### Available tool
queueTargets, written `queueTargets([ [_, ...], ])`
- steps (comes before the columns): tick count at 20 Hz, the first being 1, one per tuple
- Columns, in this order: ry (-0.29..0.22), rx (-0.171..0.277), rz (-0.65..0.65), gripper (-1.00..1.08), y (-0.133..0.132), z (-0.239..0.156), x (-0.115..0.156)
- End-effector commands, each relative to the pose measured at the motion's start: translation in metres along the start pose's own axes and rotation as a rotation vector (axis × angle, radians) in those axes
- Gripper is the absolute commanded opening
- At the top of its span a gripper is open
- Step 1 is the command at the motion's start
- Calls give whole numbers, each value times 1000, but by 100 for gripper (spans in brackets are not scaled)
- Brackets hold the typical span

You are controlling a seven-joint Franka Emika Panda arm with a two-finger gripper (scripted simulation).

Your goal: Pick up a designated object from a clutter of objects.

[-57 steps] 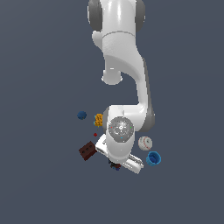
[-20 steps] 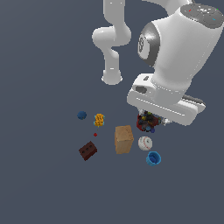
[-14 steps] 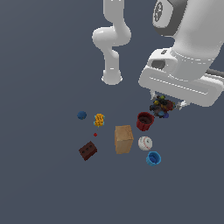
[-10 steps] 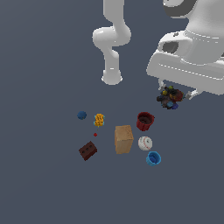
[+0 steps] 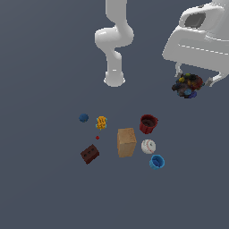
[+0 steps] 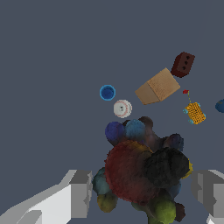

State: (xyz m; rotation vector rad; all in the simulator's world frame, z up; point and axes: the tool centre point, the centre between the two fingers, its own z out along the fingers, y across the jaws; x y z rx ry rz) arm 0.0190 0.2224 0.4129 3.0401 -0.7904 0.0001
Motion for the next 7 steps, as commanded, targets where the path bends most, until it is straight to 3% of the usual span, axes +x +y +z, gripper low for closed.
queueTargets([
  [1,0,0,1,-100,-1,-4,-2],
  [7,0,0,1,-100,-1,-2,0],
])
